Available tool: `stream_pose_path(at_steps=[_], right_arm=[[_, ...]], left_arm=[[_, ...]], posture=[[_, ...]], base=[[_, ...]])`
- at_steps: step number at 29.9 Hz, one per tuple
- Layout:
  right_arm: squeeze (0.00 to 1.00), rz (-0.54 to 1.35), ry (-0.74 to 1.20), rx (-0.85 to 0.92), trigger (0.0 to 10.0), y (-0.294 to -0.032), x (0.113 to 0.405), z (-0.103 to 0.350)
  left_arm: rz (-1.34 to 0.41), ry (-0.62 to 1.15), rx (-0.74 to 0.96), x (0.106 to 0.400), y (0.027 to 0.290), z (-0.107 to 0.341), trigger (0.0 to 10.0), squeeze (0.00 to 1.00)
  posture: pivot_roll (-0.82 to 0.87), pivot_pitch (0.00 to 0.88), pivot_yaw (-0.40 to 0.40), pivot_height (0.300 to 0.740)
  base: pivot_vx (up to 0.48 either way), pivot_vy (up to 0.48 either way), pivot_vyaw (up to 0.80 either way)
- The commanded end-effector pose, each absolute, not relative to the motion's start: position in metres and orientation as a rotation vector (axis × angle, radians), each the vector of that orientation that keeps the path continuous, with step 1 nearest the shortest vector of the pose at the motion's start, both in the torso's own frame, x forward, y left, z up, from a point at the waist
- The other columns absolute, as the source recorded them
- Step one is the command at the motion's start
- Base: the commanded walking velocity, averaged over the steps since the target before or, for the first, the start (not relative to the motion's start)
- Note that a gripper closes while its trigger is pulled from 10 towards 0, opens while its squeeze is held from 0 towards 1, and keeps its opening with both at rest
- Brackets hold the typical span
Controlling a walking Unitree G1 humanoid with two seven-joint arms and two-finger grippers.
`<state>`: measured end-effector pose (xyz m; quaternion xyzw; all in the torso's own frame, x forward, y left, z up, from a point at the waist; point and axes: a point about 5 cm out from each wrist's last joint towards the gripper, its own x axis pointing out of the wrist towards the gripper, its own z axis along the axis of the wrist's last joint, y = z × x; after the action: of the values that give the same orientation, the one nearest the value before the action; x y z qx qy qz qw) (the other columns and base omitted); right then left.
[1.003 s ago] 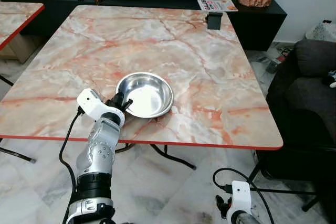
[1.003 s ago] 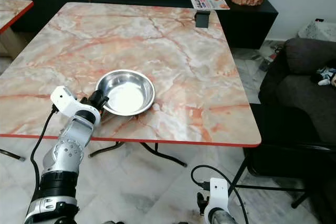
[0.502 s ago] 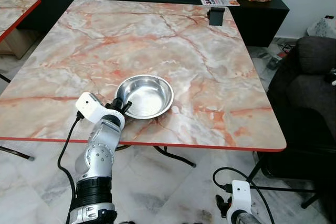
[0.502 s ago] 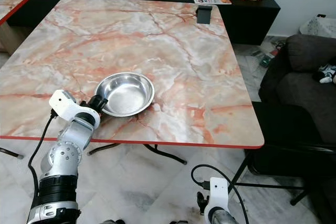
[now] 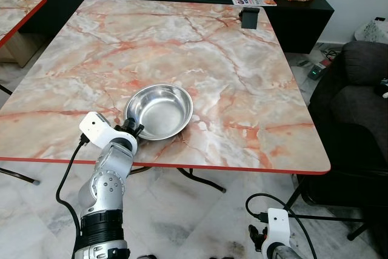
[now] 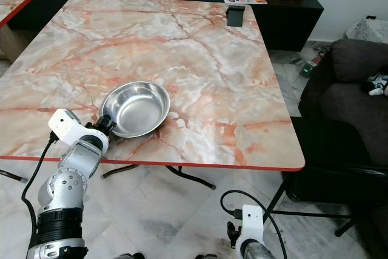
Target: Setting the table
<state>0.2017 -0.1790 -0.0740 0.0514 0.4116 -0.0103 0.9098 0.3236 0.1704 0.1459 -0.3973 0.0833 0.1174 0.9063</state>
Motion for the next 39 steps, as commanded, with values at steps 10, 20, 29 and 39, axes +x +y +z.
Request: stream_pose_path(at_steps=[10, 20, 29, 39], right_arm=[[0.0, -0.019, 0.861, 0.099, 10.0, -0.18, 0.198, -0.076], [0.0, -0.017, 0.853, 0.099, 10.0, -0.179, 0.2, -0.075], [0.0, -0.013, 0.849, 0.101, 10.0, -0.178, 0.201, -0.074], [0.0, -0.009, 0.847, 0.1, 10.0, -0.179, 0.201, -0.074]], left_arm=[[0.237, 0.107, -0.819, 0.323, 0.175, 0.158, 10.0, 1.0], [0.176, 0.003, -0.847, 0.323, 0.178, 0.177, 10.0, 1.0], [0.247, -0.128, -0.721, 0.321, 0.206, 0.193, 10.0, 0.56], [0.461, -0.259, -0.109, 0.305, 0.269, 0.214, 10.0, 0.0]], posture=[[0.07, 0.146, -0.081, 0.74], [0.07, 0.144, -0.085, 0.74], [0.07, 0.148, -0.086, 0.74], [0.08, 0.148, -0.088, 0.74]], base=[[0.0, 0.0, 0.0], [0.0, 0.0, 0.0], [0.0, 0.0, 0.0], [0.0, 0.0, 0.0]])
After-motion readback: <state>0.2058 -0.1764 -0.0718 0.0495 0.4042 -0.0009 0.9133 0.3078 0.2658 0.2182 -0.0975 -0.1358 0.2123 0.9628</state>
